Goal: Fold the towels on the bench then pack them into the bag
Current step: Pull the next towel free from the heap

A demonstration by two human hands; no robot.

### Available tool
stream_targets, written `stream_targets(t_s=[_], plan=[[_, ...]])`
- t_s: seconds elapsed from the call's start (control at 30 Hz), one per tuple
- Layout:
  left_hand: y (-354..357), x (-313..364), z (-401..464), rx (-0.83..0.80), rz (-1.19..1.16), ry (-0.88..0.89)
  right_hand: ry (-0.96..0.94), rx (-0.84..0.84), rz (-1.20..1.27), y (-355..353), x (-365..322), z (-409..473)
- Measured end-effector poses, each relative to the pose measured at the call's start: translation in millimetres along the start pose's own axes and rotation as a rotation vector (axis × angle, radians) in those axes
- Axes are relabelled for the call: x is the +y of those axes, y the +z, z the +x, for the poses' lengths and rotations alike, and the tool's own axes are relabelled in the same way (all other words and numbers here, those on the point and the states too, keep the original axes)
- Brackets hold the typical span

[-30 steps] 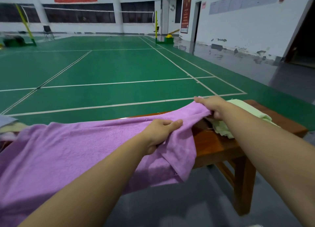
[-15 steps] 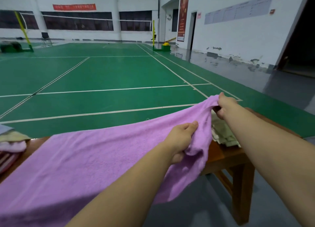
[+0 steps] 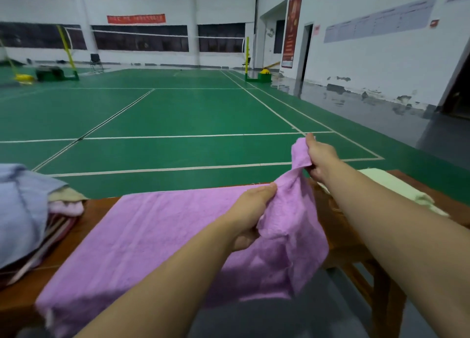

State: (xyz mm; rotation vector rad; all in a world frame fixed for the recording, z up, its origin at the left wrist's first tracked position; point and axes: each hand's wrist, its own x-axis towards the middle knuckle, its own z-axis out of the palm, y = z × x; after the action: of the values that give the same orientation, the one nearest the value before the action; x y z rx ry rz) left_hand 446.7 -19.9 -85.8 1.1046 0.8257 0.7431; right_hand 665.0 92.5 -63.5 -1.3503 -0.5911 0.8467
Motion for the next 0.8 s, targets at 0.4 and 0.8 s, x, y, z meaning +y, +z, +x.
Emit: stream_targets(t_s=[0.4, 0.8], plan=[[-113, 20, -90, 0.180, -0.028, 0.008, 0.023, -0.276, -0.101, 180, 28, -80], [-236, 14, -185, 0.528, 0.179, -0.199, 0.188, -0.540, -0.112, 314, 93, -173]])
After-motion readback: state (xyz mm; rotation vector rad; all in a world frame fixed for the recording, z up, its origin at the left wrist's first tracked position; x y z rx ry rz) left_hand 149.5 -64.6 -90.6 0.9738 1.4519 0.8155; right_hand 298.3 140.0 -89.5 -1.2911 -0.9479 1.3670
